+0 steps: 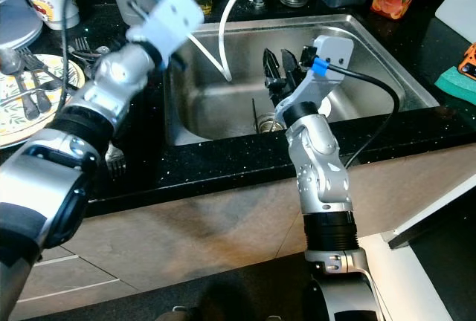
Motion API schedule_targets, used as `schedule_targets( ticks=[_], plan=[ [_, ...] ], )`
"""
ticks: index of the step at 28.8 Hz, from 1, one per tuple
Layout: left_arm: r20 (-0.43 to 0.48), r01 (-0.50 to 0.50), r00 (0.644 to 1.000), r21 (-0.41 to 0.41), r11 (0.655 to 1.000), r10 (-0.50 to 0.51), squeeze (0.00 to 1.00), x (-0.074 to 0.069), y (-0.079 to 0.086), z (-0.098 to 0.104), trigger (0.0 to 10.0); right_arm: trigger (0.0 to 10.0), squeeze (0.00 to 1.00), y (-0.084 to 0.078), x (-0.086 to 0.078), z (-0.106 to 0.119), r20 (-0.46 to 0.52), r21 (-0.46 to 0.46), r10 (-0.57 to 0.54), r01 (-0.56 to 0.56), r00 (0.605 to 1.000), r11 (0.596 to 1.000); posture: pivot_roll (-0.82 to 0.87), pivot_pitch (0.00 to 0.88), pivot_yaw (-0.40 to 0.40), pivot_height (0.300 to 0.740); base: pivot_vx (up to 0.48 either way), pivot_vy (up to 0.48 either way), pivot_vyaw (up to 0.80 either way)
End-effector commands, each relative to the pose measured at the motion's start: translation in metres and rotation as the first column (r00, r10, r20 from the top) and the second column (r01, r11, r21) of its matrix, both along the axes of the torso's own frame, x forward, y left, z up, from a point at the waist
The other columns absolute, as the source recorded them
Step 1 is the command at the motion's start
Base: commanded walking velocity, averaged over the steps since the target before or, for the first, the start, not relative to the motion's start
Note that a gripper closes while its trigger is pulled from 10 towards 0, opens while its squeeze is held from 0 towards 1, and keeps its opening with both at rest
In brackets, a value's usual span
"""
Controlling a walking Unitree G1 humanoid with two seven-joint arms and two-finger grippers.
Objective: Kitchen organization
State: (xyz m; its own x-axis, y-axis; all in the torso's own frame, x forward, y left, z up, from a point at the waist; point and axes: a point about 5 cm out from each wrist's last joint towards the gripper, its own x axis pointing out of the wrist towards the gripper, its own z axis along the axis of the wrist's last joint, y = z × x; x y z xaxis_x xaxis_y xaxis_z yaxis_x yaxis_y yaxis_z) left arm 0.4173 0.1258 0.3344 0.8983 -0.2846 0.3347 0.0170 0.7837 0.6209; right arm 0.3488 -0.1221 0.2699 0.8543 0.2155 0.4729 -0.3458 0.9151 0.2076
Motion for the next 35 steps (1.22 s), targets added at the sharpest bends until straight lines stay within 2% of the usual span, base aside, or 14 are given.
schedule_targets(
  ticks=[1,7,8,9,13,15,18,22,24,25,27,29,34,35],
  plan=[
    [-0.03,-0.068,0.997,-0.016,0.998,0.068,0.0,0.002,0.006,-0.002,10.0,10.0,0.0,-0.002,-0.004,0.007,0.039,0.006,-0.002,0.001,0.999,1.0,0.08,0.102,-0.021,0.74,0.0,0.0,0.0],
    [0.001,0.004,1.0,-0.268,0.963,-0.004,0.0,-0.004,0.006,0.004,10.0,10.0,0.0,-0.008,-0.003,0.005,0.035,0.005,-0.009,0.009,0.999,1.0,0.09,0.087,-0.031,0.74,0.0,0.0,0.0],
    [-0.051,0.118,0.984,-0.518,0.847,-0.168,0.0,-0.004,0.0,0.004,10.0,10.0,0.0,-0.009,-0.002,0.005,0.035,0.002,-0.011,0.011,0.999,1.0,0.09,0.077,-0.033,0.74,0.0,0.0,0.0],
    [-0.07,0.143,0.971,-0.601,0.786,-0.23,0.0,-0.004,-0.002,0.001,10.0,10.0,0.0,-0.009,-0.002,0.006,0.037,0.0,-0.012,0.012,0.999,1.0,0.09,0.075,-0.032,0.74,0.0,0.0,0.0],
    [-0.094,0.242,0.911,-0.666,0.706,-0.401,0.0,-0.005,-0.02,-0.009,10.0,10.0,0.0,-0.008,-0.002,0.008,0.048,-0.007,-0.011,0.011,0.999,1.0,0.08,0.068,-0.032,0.74,0.0,0.0,0.0],
    [-0.205,0.213,0.861,-0.685,0.696,-0.465,1.0,-0.003,-0.032,-0.027,10.0,10.0,0.0,-0.007,-0.002,0.008,0.051,-0.01,-0.011,0.012,0.999,1.0,0.08,0.061,-0.028,0.74,0.0,0.0,0.0],
    [-0.299,0.158,0.827,-0.688,0.708,-0.476,1.0,-0.003,-0.046,-0.053,10.0,10.0,0.0,-0.008,-0.003,0.008,0.057,-0.014,-0.017,0.018,0.998,1.0,0.08,0.058,-0.028,0.74,0.0,0.0,0.0],
    [-0.201,0.232,0.818,-0.742,0.629,-0.539,1.0,-0.008,-0.05,-0.046,10.0,10.0,0.0,-0.01,-0.003,0.01,0.062,-0.015,-0.023,0.024,0.998,1.0,0.08,0.056,-0.028,0.74,0.0,0.0,0.0],
    [-0.12,0.295,0.782,-0.792,0.534,-0.611,1.0,-0.013,-0.05,-0.038,10.0,10.0,0.0,-0.011,-0.004,0.011,0.068,-0.014,-0.026,0.027,0.997,1.0,0.08,0.055,-0.028,0.74,0.0,0.0,0.0],
    [-0.077,0.335,0.756,-0.808,0.486,-0.65,0.0,-0.017,-0.05,-0.034,10.0,10.0,0.0,-0.011,-0.004,0.012,0.072,-0.014,-0.027,0.028,0.997,1.0,0.08,0.054,-0.028,0.74,0.0,0.0,0.0],
    [-0.036,0.375,0.726,-0.816,0.439,-0.687,0.0,-0.022,-0.048,-0.029,10.0,10.0,0.0,-0.011,-0.004,0.013,0.077,-0.014,-0.028,0.029,0.997,0.999,0.08,0.054,-0.029,0.74,0.0,0.0,0.0],
    [-0.03,0.371,0.739,-0.816,0.443,-0.674,0.0,-0.023,-0.045,-0.027,10.0,10.0,0.0,-0.011,-0.004,0.013,0.078,-0.014,-0.028,0.029,0.997,0.999,0.08,0.054,-0.028,0.74,0.0,0.0,0.0],
    [-0.076,0.245,0.9,-0.727,0.642,-0.429,0.0,-0.023,-0.017,-0.028,10.0,10.0,0.0,-0.009,-0.006,0.011,0.078,-0.023,-0.031,0.033,0.996,0.999,0.09,0.063,-0.027,0.74,0.0,0.0,0.0],
    [-0.076,0.245,0.9,-0.727,0.642,-0.429,0.0,-0.023,-0.017,-0.028,10.0,10.0,0.0,-0.009,-0.006,0.011,0.078,-0.023,-0.031,0.033,0.996,0.999,0.09,0.063,-0.027,0.74,0.0,0.0,0.0]
  ],
)
